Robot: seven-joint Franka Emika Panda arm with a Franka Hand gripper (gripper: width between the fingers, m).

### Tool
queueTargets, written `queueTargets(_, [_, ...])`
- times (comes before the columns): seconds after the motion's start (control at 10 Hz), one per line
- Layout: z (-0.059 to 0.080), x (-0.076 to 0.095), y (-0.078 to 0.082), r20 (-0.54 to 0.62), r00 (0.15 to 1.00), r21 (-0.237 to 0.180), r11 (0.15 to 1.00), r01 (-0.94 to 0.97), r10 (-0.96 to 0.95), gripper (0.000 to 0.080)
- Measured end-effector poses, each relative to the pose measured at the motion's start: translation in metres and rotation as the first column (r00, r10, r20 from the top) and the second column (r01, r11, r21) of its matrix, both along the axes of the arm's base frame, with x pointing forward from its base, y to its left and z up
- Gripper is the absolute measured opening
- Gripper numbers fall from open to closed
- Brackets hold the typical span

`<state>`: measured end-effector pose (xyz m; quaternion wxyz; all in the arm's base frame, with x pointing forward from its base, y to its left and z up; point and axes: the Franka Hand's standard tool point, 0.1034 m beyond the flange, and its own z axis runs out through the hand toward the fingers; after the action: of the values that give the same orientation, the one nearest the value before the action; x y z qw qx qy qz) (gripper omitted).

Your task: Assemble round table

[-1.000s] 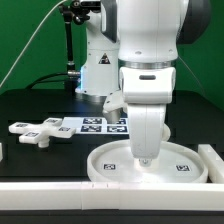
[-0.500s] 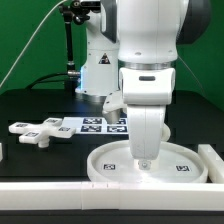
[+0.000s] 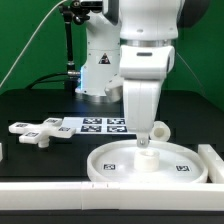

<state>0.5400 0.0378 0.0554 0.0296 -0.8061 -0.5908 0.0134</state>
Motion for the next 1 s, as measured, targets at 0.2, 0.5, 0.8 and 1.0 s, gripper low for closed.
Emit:
queueTargets(0.2, [0.000, -0.016, 0.006, -0.003, 0.992, -0.007, 0.992, 0.129, -0.130, 0.0649])
queueTargets(0.5, [-0.001, -0.017, 0.007, -0.001, 0.985, -0.010, 0.985, 0.171, -0.171, 0.0649])
queueTargets(0.8, [-0.001, -0.018, 0.007, -0.005, 0.955, -0.015, 0.954, 0.298, -0.298, 0.0649])
queueTargets(1.0, [0.003, -0.022, 0.000, -0.021, 0.798, -0.025, 0.798, 0.602, -0.602, 0.0649])
